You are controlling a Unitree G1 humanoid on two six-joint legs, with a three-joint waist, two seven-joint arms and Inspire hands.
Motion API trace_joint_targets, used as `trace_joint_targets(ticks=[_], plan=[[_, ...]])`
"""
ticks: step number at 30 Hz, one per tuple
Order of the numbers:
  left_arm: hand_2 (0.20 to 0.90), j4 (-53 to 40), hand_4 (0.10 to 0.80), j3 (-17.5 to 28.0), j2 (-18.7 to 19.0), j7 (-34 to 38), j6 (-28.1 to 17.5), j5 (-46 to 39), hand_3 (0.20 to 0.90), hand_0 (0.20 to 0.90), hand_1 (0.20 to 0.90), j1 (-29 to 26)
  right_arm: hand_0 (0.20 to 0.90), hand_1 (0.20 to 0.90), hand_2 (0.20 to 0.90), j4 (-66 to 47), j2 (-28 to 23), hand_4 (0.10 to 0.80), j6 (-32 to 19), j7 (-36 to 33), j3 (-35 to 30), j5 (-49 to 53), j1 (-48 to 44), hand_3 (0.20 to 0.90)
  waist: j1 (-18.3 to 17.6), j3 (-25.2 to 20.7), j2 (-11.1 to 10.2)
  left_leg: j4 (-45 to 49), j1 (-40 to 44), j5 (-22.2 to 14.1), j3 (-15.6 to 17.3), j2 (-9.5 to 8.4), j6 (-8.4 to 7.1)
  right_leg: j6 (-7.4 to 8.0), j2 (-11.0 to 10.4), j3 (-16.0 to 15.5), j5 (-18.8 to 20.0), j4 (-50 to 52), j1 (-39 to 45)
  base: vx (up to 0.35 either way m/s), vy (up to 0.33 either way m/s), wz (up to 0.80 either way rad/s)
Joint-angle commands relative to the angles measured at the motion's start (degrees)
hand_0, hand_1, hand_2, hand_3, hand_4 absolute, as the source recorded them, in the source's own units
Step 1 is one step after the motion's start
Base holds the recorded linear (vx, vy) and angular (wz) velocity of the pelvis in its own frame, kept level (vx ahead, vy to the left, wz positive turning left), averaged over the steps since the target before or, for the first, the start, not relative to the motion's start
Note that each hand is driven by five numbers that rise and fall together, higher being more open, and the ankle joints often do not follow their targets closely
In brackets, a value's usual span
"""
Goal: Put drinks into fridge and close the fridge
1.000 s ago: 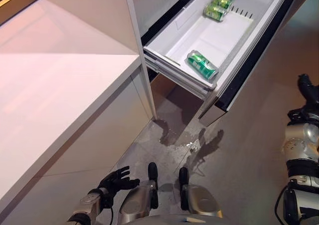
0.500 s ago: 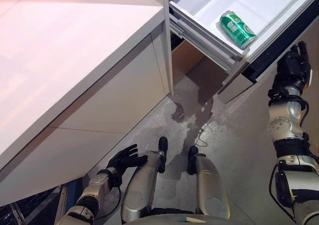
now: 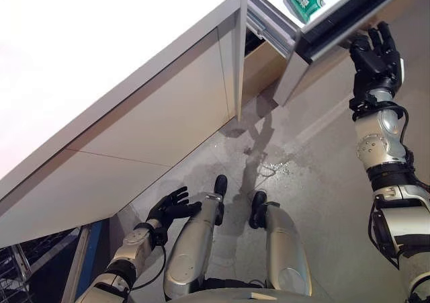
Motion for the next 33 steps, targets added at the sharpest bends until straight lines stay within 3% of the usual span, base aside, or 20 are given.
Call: trace_joint_targets(ticks=[1,8,9,18,23,25,28,31,33], plan=[[0.9,-1.22,0.8,-3.33,3.53,-1.49,0.09,2.45,0.9,0.9,0.9,7.56,0.9,0.9,0.9,-6.0,1.75,0.8,-1.79,10.23,7.39,-6.62,-15.91,0.9,6.49,-1.82,-0.9,3.77,4.71,-11.72,1.68,-1.95,5.59,1.56,-0.12,1.21,0.01,-0.93,3.74,0.07,0.035,0.27],[0.9,-0.64,0.8,-3.81,4.01,-1.77,-0.94,4.91,0.9,0.9,0.9,8.28,0.9,0.9,0.9,-5.52,2.06,0.8,-1.11,9.18,8.34,-7.7,-15.95,0.9,6.94,-2.93,-1.78,0.36,7.83,-11.03,1.45,-1.38,5.36,2.81,-0.33,0.6,2.13,-6.38,7.41,0.034,0.002,0.17],[0.9,-0.58,0.8,-3.88,4.06,-1.74,-0.97,5.03,0.9,0.9,0.9,8.19,0.9,0.9,0.9,-5.36,2.01,0.8,-1.18,9.04,8.35,-7.63,-15.97,0.9,6.86,-2.92,-1.68,-0.09,7.36,-9.48,1.72,-1.24,5.48,2.47,-0.41,0.02,3.75,-7.22,7.15,-0.041,0.008,0.15],[0.9,1.76,0.8,-3.23,4.68,-1.91,0.17,8.17,0.9,0.9,0.9,8.05,0.9,0.9,0.9,-4.66,2.26,0.8,-0.61,9.31,6.21,-7.66,-9.35,0.9,4.06,-6.1,-3.79,-4.54,12.0,-9.52,4.03,0.21,5.08,4.2,1.29,1.85,7.26,-16.3,11.41,0.011,-0.029,-0.06],[0.9,2.77,0.8,-2.34,4.11,-2.03,1.6,9.1,0.9,0.9,0.9,8.15,0.9,0.9,0.9,-7.45,3.99,0.8,3.43,12.23,4.88,-8.49,2.0,0.9,1.03,-9.92,-5.14,-9.61,15.18,-8.13,5.98,1.06,4.41,5.02,2.83,3.38,9.54,-22.6,13.74,0.01,-0.038,-0.36],[0.9,3.3,0.8,-1.65,3.03,-1.55,2.31,8.96,0.9,0.9,0.9,8.26,0.9,0.9,0.9,-9.92,6.99,0.8,5.9,14.65,5.1,-11.48,14.13,0.9,-1.4,-12.75,-5.7,-13.18,18.21,-7.69,7.7,1.8,3.9,5.24,3.8,4.26,9.9,-25.94,16.11,0.039,-0.051,-0.26],[0.9,3.36,0.8,-1.09,2.63,-1.53,2.49,8.78,0.9,0.9,0.9,8.45,0.9,0.9,0.9,-10.52,8.54,0.8,7.73,15.46,5.04,-12.55,18.9,0.9,-2.29,-14.1,-5.85,-14.51,19.15,-7.4,8.24,2.03,3.75,5.22,4.18,4.55,9.98,-26.98,16.86,0.021,-0.038,-0.42],[0.9,3.6,0.8,0.35,0.95,-1.56,2.11,7.67,0.9,0.9,0.9,9.5,0.9,0.9,0.9,-6.42,13.38,0.8,9.51,20.0,4.4,-19.77,33.99,0.9,-4.35,-17.9,-5.73,-17.82,22.63,-6.88,9.55,2.93,3.25,5.08,5.17,4.49,9.32,-28.86,19.95,0.039,-0.091,-0.12],[0.9,3.81,0.8,0.57,0.58,-1.65,1.95,7.36,0.9,0.9,0.9,9.71,0.9,0.9,0.9,-4.36,14.23,0.8,9.82,20.52,4.27,-20.91,36.27,0.9,-4.58,-18.74,-5.64,-18.42,23.25,-6.7,9.72,3.08,3.15,5.01,5.37,4.38,9.14,-29.12,20.56,0.04,-0.093,-0.16]])
